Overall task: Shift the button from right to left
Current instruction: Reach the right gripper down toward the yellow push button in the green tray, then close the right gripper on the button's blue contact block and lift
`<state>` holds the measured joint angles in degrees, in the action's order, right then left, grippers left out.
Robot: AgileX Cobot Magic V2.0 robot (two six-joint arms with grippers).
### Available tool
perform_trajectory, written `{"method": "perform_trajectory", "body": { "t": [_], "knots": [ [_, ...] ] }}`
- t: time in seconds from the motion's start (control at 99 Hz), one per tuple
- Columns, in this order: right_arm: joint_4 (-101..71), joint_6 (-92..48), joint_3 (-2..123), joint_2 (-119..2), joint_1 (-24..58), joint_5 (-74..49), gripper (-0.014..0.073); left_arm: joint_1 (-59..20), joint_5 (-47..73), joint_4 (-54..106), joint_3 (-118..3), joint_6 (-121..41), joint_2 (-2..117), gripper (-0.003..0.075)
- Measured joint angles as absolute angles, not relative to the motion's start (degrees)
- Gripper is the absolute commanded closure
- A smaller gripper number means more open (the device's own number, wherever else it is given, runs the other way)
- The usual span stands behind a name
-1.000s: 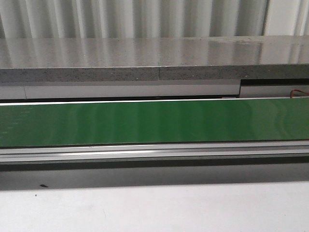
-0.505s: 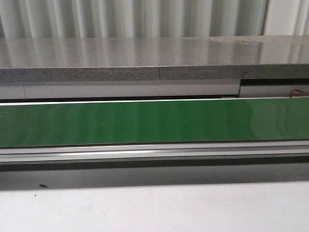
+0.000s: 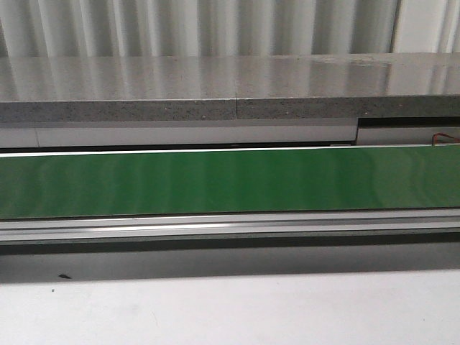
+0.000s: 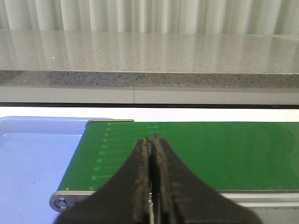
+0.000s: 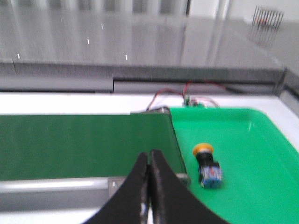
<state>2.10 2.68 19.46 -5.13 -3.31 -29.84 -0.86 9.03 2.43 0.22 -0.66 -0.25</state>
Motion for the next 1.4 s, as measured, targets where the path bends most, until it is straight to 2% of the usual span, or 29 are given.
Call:
{"method": "perform_trajectory", "body": {
  "t": [0.182,0.808,0.909,0.979,1.1,1.171,1.222,1.403],
  "knots": [
    [2.1,2.7,25.4,-13.7,-3.3,-38.5,0.0662,-0.9,9.0,2.4,0.2,-0.7,-0.2,0.0741],
    [1.5,2.2,39.3,-45.9,-3.3,-52.5,0.0643,-0.9,9.0,2.4,0.2,-0.7,-0.2,0.0741],
    [1.5,1.7,42.2,-50.9,-3.3,-54.6,0.0532,-0.9,9.0,2.4,0.2,-0.7,-0.2,0.0741],
    [1.5,1.2,44.2,-54.7,-3.3,-55.9,0.0391,-0.9,9.0,2.4,0.2,-0.7,-0.2,0.0741],
    [1.4,1.0,47.1,-60.0,-3.3,-56.7,0.0092,-0.9,9.0,2.4,0.2,-0.7,-0.2,0.0741],
    [1.2,1.0,48.4,-62.5,-3.3,-56.8,-0.0018,-0.9,9.0,2.4,0.2,-0.7,-0.2,0.0741],
    [1.2,1.0,49.2,-64.4,-3.3,-56.9,-0.0045,-0.9,9.0,2.4,0.2,-0.7,-0.2,0.0741],
    [1.2,0.9,52.5,-69.0,-3.4,-57.4,-0.0038,-0.9,9.0,2.4,0.2,-0.7,-0.2,0.0741]
  ]
}}
